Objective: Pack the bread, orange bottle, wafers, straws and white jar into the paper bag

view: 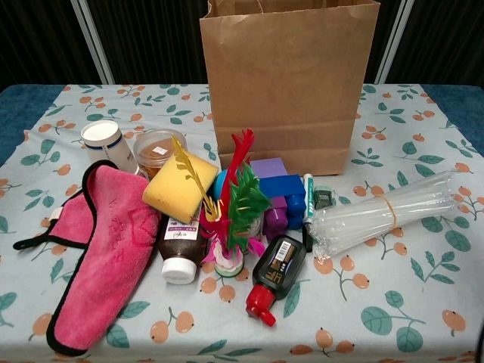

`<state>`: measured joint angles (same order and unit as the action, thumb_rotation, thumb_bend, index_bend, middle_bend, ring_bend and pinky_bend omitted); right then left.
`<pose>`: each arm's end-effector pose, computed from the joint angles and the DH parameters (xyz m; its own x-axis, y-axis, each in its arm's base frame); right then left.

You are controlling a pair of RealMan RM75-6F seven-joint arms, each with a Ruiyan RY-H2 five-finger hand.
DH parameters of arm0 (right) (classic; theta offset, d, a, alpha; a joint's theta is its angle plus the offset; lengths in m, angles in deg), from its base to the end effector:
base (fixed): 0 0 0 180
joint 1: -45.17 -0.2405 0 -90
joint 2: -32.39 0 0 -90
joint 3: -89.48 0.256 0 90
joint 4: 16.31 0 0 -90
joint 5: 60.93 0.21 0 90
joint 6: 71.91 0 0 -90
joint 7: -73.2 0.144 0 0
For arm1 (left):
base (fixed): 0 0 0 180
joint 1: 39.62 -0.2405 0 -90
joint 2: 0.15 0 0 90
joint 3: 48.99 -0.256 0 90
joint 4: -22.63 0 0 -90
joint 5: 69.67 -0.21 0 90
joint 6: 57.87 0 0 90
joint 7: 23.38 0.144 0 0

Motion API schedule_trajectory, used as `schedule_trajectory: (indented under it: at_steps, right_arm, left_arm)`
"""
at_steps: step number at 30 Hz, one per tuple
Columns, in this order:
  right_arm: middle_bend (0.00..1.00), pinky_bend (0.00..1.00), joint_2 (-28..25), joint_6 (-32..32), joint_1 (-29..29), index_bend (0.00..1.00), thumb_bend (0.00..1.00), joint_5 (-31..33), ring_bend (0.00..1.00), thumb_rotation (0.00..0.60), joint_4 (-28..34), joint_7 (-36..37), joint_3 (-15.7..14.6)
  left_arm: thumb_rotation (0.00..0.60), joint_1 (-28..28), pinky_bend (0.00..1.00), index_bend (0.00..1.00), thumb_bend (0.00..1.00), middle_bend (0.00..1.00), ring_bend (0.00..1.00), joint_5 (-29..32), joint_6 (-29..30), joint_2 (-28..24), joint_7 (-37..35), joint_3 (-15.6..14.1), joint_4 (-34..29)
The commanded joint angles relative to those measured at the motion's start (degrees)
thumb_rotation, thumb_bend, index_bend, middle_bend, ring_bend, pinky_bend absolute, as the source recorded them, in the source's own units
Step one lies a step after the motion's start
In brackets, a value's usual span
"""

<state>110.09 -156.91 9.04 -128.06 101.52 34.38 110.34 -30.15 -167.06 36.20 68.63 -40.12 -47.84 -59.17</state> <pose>-0.0671 -0.3001 0.1259 0.2398 0.2368 0.9415 -0.9106 -0.2813 0.3027 -0.2912 0.1970 0.1528 0.2013 -0.0844 0.9759 0.9277 -0.3032 -0.2177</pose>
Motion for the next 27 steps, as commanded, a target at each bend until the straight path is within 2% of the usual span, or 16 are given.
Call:
schedule_trajectory:
  at_steps: [1, 4, 7, 10, 14, 21, 27]
  right_arm:
    - [0.28, 0.14, -9.58, 4.6, 8.61, 0.21, 0.0, -4.89, 0.13, 0.6, -0.71, 7.03, -12.35]
    - [0.28, 0.14, -8.41, 8.21, 9.94, 0.21, 0.0, -8.08, 0.13, 0.6, -8.25, 12.44, -16.9]
    - [0.28, 0.14, -6.37, 12.88, 9.75, 0.21, 0.0, -9.69, 0.13, 0.6, -15.3, 15.59, -19.91]
    - [0.28, 0.14, -3.95, 16.27, 9.27, 0.21, 0.0, -11.36, 0.13, 0.6, -21.04, 15.53, -22.02]
    - [0.28, 0.14, -0.65, 18.75, 8.96, 0.21, 0.0, -12.17, 0.13, 0.6, -25.56, 15.31, -22.96]
    - [0.28, 0.14, 2.35, 22.03, 8.21, 0.21, 0.0, -13.32, 0.13, 0.6, -28.81, 14.25, -23.78]
    - [0.28, 0.15, 5.79, 22.2, 7.85, 0.22, 0.0, -13.68, 0.13, 0.6, -31.92, 13.2, -22.56]
  left_arm:
    - [0.6, 0.17, 0.22, 0.23, 0.1, 0.29, 0.15, -0.15, 0.12, 0.13, 0.34, 0.16, -0.44]
    - [0.6, 0.12, 0.22, 0.23, 0.1, 0.29, 0.15, -0.53, 0.29, 0.09, 1.04, 0.01, -0.93]
    - [0.6, -0.01, 0.22, 0.23, 0.1, 0.29, 0.15, -0.77, 0.25, -0.07, 1.57, -0.31, -1.2]
    - [0.6, -0.15, 0.22, 0.23, 0.1, 0.29, 0.15, -0.55, 0.31, -0.15, 1.71, -0.3, -1.34]
    - [0.6, -0.2, 0.22, 0.23, 0.1, 0.29, 0.15, -0.6, 0.43, -0.18, 1.8, -0.3, -1.52]
    - [0.6, -0.19, 0.22, 0.23, 0.1, 0.29, 0.15, -0.69, 0.35, -0.34, 1.76, -0.4, -1.54]
    - [0.6, -0.38, 0.22, 0.23, 0.1, 0.29, 0.15, -1.1, 0.65, 0.21, 2.36, -0.66, -0.66]
